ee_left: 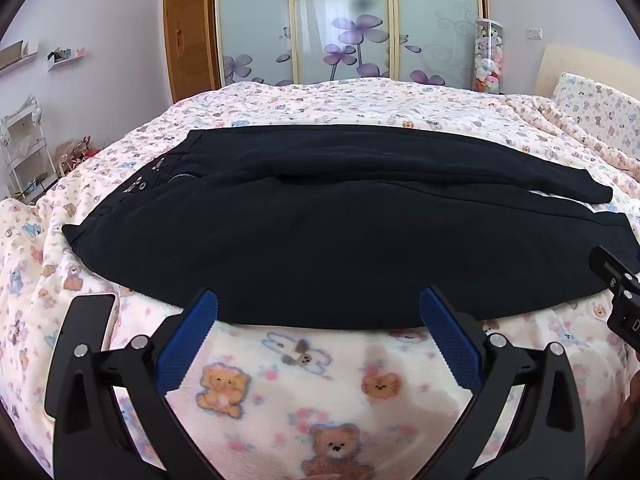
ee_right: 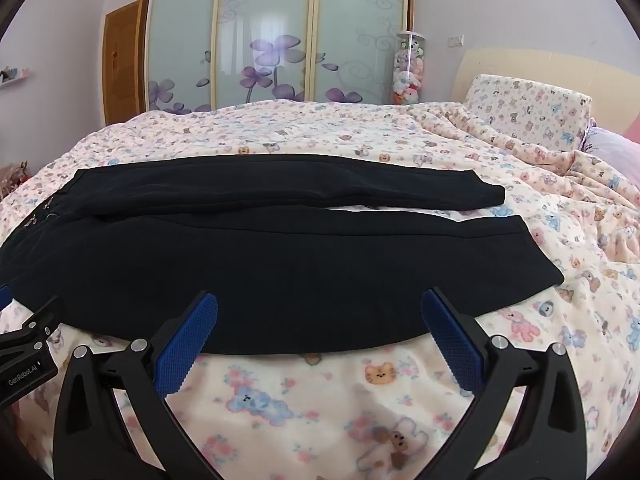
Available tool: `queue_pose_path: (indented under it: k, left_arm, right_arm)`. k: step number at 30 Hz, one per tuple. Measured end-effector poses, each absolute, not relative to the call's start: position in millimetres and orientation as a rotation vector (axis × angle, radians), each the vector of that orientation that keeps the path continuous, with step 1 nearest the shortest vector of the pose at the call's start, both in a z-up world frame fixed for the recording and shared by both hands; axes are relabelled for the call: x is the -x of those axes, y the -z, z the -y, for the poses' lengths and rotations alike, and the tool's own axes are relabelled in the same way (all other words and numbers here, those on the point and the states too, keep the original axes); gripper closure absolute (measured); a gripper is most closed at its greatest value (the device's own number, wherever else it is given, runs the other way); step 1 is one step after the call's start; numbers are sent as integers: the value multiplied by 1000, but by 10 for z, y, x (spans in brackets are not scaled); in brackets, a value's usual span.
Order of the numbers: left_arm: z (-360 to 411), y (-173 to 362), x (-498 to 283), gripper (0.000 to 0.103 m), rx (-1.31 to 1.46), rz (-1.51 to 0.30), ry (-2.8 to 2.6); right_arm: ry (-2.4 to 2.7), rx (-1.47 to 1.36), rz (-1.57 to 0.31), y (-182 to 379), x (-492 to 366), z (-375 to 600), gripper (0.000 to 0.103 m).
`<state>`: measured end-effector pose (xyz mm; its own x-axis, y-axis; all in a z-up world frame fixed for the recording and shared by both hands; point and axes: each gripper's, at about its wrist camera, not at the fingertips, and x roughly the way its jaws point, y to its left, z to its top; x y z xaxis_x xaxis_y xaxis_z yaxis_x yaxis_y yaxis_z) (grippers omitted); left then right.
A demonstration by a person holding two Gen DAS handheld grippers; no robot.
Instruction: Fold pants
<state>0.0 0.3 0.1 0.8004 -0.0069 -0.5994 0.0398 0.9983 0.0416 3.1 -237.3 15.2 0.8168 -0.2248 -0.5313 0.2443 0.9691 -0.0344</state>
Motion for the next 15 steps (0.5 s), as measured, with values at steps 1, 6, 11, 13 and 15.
queue_pose_path:
  k: [1,6,11,13,15]
  left_arm:
    - [-4,0,-1,2,-52,-644,25]
    - [-4,0,-1,2,-54,-643,24]
    - [-2,1,-2,2,-56,-643,24]
    - [-3,0,-2,2,-56,-643,24]
    - [-3,0,-1,2,-57,-643,25]
  right_arm:
    - [251,-34,-563,-151,-32,2373,1]
    - [251,-36,-565,-148,-35,2374,1]
    - [249,-37,-564,-144,-35,2372,1]
    - [249,-37,-565,-142,-35,2368,1]
    - [250,-39,-565,-140,-35,2369,1]
